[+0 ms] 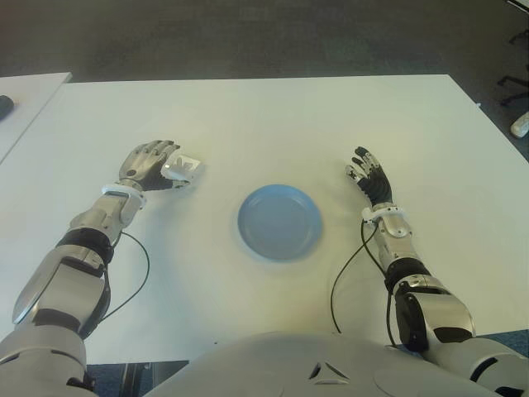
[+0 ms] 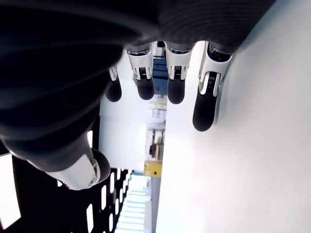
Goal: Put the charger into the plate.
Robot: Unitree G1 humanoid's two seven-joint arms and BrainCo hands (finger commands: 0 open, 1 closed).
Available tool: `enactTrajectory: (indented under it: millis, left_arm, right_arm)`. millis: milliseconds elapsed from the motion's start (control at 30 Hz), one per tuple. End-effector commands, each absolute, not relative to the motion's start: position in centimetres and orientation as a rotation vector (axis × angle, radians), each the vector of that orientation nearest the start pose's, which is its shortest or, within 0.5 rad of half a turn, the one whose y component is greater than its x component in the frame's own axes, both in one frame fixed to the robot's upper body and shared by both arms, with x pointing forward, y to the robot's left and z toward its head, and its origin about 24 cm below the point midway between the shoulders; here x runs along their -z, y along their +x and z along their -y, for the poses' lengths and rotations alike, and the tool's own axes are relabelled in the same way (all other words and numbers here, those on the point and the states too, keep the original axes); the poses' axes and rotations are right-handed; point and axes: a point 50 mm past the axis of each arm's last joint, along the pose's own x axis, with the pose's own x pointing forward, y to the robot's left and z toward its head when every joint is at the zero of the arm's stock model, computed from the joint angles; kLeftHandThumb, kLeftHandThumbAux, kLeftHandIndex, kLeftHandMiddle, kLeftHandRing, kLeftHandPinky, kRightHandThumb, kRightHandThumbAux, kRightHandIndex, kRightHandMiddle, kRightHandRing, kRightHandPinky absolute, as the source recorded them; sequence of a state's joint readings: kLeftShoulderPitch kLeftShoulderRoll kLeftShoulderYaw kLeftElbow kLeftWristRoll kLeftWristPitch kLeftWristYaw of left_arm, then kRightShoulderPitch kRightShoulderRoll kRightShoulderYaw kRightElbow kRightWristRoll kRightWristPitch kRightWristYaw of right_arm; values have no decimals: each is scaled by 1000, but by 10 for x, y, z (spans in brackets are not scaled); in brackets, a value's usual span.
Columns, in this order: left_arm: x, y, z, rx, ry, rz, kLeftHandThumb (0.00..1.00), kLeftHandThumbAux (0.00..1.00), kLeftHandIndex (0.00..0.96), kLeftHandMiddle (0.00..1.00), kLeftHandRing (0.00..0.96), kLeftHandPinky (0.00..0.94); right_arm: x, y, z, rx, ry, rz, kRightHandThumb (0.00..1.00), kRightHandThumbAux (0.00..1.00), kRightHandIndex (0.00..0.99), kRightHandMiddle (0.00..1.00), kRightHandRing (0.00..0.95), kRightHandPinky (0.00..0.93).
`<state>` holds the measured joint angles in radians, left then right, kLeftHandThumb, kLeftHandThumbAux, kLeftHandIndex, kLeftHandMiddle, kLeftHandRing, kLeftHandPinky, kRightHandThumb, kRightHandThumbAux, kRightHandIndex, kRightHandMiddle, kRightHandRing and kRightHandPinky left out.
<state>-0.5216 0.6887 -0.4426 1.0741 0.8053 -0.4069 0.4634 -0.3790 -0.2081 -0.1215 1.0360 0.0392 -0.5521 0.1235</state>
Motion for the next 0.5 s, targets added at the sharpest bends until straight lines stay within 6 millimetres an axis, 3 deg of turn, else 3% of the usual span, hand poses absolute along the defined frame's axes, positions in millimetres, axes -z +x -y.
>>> enactTrajectory:
  millis: [33,267,500]
  left_arm:
    - [-27,306,-295,139,1593,-7,366,445,104,86,85,95]
    - [-27,307,-298,135,1612,-22,383,448,108,89,87,101]
    - [-25,307,-300,146,1682,-19,379,440,114,102,98,114]
  right_arm:
    - [83,237,215,32,-76,-436,256,689,98,100,99,163]
    - [80,237,209,32,-94,-391,274,683,96,102,100,144]
    - [79,236,216,28,-92,-397,286,667,105,107,100,148]
